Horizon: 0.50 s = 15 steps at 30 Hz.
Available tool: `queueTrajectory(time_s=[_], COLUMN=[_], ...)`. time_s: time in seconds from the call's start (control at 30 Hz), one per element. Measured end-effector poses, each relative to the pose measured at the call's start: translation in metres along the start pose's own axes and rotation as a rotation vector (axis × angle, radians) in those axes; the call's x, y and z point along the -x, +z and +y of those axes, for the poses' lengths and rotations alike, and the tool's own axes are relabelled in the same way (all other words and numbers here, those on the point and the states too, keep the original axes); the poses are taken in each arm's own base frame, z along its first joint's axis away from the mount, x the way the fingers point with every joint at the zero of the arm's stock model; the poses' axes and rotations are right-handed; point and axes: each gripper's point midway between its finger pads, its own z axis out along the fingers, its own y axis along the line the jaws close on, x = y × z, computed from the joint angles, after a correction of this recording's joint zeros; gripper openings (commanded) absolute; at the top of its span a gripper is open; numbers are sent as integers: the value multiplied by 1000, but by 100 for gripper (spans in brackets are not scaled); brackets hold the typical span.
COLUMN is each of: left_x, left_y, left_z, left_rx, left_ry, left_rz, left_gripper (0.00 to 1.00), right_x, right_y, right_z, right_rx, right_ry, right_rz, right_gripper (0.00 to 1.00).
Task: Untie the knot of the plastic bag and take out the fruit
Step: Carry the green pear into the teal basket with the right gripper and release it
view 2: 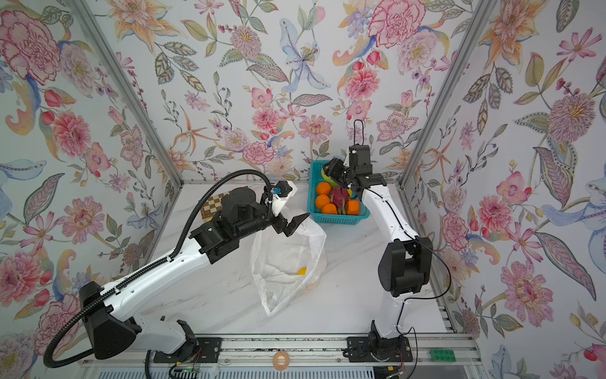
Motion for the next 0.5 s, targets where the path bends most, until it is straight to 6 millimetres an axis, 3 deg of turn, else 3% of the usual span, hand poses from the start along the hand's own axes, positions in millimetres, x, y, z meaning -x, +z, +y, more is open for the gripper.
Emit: queueTrajectory(time_s=[0.3,0.5], left_x=[3,-4], left_y=[8,18], left_z=[0,-8], left_rx=[-48,-102], left_ry=[-11,-49], left_rz=[44,82], left_gripper=[99,99], right_x=[36,45], right_y=[61,97], right_z=[-48,-89], right_rx=[-90,-152], right_ry=[-89,-121], right_rz=[-28,-28], right_gripper=[52,52])
